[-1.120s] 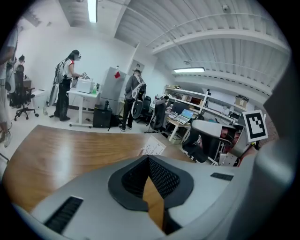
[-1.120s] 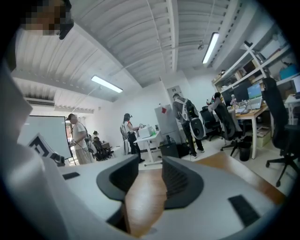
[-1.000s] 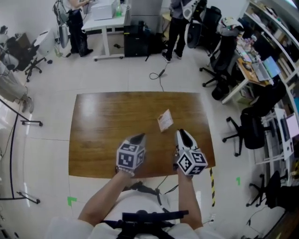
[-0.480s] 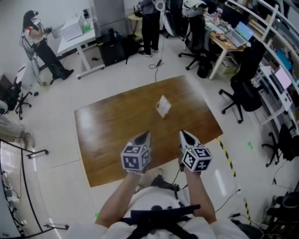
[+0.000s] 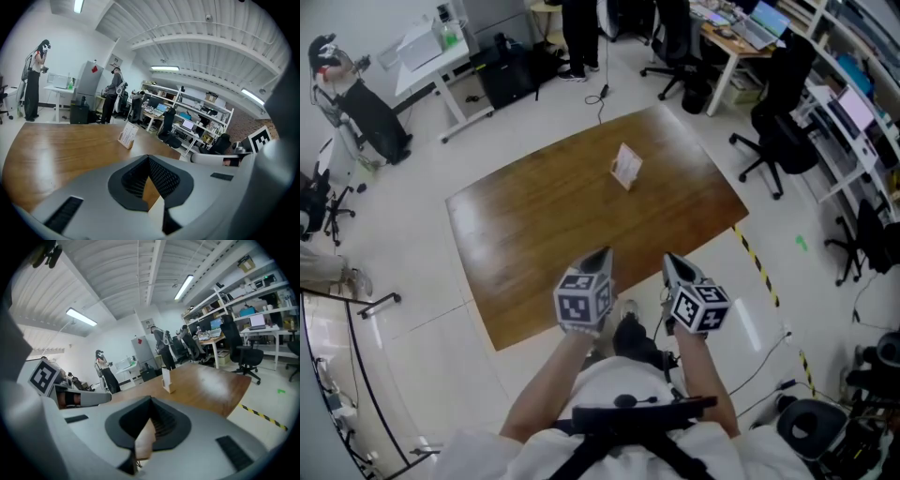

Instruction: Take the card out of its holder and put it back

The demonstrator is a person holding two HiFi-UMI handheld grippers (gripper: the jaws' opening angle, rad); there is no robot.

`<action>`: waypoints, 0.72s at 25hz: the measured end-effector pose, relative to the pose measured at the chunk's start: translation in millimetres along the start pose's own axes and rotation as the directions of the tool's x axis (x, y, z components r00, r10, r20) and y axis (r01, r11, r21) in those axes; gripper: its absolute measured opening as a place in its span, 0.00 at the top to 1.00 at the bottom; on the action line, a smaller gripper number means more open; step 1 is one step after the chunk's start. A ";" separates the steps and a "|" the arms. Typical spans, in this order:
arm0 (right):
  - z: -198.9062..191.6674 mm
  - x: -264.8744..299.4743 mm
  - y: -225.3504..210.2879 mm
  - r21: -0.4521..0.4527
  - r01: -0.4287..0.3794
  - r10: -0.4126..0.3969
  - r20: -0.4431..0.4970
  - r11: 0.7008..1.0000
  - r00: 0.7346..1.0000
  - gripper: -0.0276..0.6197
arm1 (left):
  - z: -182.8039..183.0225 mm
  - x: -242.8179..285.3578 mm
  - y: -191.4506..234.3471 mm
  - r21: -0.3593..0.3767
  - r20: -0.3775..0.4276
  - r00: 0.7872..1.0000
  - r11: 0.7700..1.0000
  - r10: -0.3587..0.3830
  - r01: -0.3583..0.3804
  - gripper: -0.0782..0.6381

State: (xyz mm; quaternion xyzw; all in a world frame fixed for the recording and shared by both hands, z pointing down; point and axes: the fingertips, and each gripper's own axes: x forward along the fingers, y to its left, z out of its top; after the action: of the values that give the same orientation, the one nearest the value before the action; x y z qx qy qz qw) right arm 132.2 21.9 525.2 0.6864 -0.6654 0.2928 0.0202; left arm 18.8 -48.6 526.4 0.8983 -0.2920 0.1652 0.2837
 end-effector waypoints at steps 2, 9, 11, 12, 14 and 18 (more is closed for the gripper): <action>-0.2 -1.9 1.5 -0.001 -0.003 0.003 0.008 1.000 1.000 0.96 | -1.3 -1.5 -2.1 0.000 0.000 1.000 1.000 -0.005 0.005 0.90; 6.6 3.4 13.0 -0.031 -0.016 0.017 0.014 0.999 1.000 0.96 | 2.9 -6.7 -0.3 0.005 0.008 1.000 1.000 -0.009 0.009 0.90; 10.2 5.4 16.2 -0.036 -0.022 0.022 0.017 0.999 1.000 0.96 | 5.7 -7.3 0.9 0.006 0.013 1.000 1.000 -0.009 0.009 0.90; 11.5 5.7 16.4 -0.036 -0.025 0.025 0.018 0.999 1.000 0.96 | 6.4 -7.2 0.5 0.006 0.014 1.000 1.000 -0.008 0.008 0.90; 13.7 5.5 15.0 -0.033 -0.032 0.032 0.020 0.999 0.999 0.96 | 7.2 -6.0 -2.1 0.004 0.016 1.000 1.000 -0.007 0.007 0.90; 16.2 8.0 15.2 -0.036 -0.040 0.041 0.020 0.999 0.999 0.96 | 9.1 -5.1 -3.1 0.006 0.021 1.000 1.000 -0.005 0.005 0.90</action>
State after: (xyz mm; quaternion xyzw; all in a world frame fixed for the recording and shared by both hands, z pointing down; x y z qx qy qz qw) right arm 123.7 6.2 509.7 0.6752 -0.6844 0.2744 0.0196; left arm 18.0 -49.8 515.6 0.9016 -0.2923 0.1558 0.2782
